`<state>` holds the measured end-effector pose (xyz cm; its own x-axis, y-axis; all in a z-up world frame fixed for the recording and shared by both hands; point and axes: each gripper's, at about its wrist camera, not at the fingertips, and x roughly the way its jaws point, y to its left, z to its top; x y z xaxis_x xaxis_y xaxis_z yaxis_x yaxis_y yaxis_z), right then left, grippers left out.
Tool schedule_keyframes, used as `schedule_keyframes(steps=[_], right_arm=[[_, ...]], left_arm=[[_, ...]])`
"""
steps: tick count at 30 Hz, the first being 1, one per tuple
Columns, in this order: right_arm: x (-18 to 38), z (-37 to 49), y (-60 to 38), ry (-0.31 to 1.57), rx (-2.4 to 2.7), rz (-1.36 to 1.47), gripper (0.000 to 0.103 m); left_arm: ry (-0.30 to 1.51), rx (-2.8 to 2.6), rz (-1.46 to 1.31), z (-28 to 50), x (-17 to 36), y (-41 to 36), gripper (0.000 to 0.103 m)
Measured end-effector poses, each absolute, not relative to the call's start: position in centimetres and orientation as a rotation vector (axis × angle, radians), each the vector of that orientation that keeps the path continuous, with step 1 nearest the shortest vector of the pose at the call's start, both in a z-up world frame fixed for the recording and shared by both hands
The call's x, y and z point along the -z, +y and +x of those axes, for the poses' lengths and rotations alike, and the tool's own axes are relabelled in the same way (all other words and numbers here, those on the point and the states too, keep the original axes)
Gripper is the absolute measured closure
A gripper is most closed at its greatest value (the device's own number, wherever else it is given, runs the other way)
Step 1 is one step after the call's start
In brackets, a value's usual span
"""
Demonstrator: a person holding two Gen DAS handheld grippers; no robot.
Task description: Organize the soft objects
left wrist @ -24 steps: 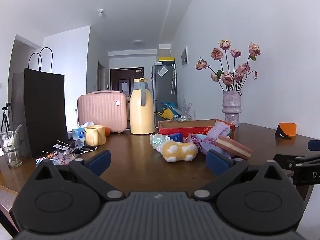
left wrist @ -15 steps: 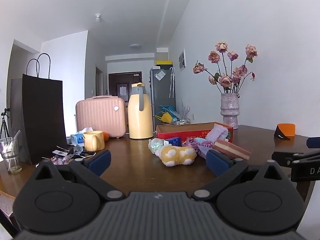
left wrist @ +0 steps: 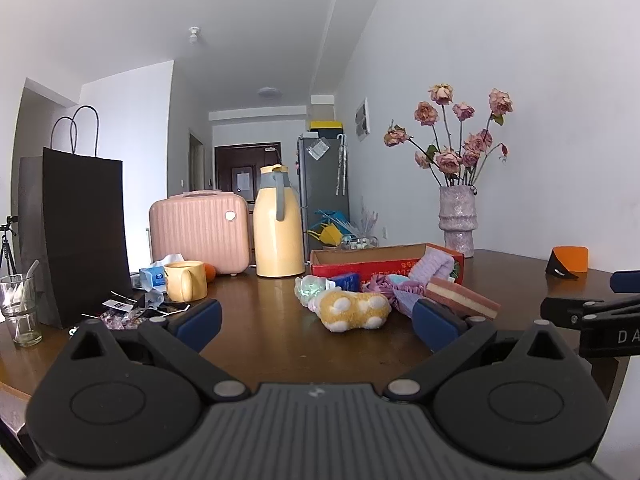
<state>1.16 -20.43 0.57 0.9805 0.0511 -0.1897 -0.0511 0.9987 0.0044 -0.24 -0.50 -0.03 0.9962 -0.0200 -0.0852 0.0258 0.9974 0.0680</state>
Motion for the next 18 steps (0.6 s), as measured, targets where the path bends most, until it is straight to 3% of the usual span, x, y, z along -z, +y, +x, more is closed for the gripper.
schedule_keyframes(steps=[18], right_arm=[[-0.55,1.56,-20.3,0.206,-0.059,-0.011,0.0]], left_arm=[[0.07,0.01,0.073,0.03,-0.42,-0.18,0.0]])
